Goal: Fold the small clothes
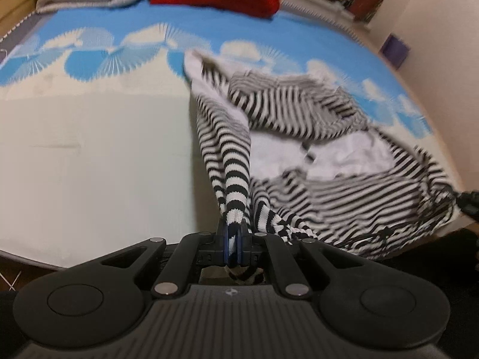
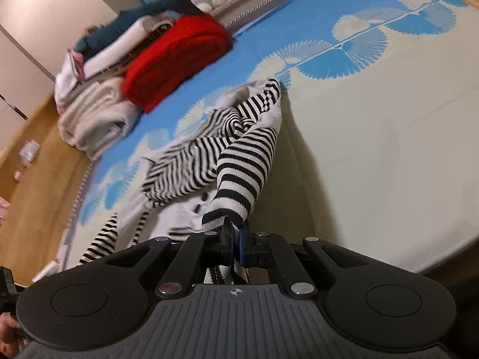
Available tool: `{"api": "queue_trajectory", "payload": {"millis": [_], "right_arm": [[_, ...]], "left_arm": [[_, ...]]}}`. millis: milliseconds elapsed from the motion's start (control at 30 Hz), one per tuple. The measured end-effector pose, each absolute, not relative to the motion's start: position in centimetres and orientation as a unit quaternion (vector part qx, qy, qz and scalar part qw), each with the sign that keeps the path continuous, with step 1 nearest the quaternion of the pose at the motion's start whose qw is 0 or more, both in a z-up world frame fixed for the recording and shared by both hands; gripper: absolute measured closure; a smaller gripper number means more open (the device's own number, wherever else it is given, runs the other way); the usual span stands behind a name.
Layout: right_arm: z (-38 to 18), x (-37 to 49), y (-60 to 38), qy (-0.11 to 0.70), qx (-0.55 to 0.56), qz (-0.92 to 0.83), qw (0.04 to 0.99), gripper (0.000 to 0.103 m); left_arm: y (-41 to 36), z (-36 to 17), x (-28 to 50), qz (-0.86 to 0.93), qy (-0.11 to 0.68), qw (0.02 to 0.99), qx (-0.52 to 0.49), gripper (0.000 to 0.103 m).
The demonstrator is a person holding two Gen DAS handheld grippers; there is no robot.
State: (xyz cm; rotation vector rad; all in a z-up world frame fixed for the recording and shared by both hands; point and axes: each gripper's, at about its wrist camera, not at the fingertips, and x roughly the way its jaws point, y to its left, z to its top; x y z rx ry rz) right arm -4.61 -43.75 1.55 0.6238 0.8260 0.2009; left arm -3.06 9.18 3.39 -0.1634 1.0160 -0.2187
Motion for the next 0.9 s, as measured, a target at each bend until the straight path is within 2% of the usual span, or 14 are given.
{"api": "queue_trajectory", "payload": {"millis": [233, 433, 600, 833, 867, 900], "right_arm": [[6.9, -10.4, -45.4, 0.333, 0.309, 0.143, 0.879, 0.101], [8.6, -8.6, -45.9, 0.327, 0.309, 0.145, 0.881, 0.101], [7.1, -1.8, -46.0, 0.376, 0.312, 0.11, 0.866, 0.101], [2.9, 13.4, -45.4, 0.444, 0.295, 0.062, 0.844, 0.101], [2.1, 15.4, -45.1, 0.449, 0.294, 0.057, 0.842, 0.1], [1.1, 17.3, -44.9, 0.454, 0.296, 0.052, 0.838, 0.097]], "left_arm": [[10.8, 9.4, -7.8, -0.141, 0.445, 0.879, -0.095, 0.098], [11.0, 10.1, -4.1, -0.142, 0.442, 0.879, -0.111, 0.098], [10.9, 7.4, 4.7, -0.134, 0.458, 0.87, -0.121, 0.098], [12.1, -0.3, 21.1, -0.088, 0.518, 0.84, -0.137, 0.097], [12.3, -1.7, 22.8, -0.082, 0.533, 0.829, -0.151, 0.094], [12.6, -2.8, 23.8, -0.076, 0.546, 0.818, -0.167, 0.088]]}}
